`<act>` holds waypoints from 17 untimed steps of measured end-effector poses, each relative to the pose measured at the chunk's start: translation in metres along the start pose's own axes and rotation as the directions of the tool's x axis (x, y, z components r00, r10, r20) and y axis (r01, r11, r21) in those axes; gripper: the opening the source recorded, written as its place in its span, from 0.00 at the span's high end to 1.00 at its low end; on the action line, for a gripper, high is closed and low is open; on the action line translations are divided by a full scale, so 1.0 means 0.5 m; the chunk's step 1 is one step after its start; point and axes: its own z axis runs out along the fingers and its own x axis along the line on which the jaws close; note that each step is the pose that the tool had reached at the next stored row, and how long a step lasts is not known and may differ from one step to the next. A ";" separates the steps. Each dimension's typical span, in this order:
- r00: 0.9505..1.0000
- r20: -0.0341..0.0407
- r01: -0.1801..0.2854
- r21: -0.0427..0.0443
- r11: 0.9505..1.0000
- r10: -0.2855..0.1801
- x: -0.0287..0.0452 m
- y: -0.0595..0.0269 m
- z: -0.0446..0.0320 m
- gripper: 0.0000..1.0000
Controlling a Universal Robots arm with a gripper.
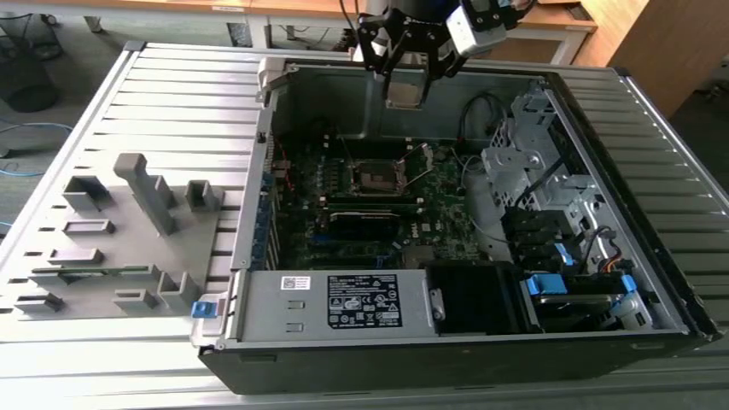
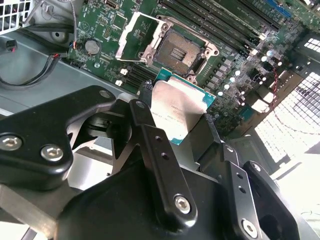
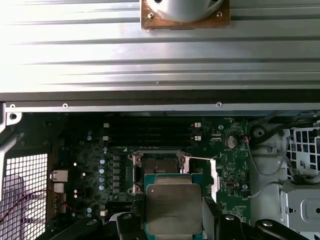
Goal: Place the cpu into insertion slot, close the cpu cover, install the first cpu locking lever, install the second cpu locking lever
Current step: 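Place the cpu into insertion slot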
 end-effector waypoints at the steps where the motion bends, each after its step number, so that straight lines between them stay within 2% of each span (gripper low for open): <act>1: 1.000 0.000 0.000 0.000 1.000 0.000 0.000 0.000 0.000 0.46; 17: 1.000 0.002 0.000 0.000 1.000 0.000 0.001 -0.001 0.007 0.46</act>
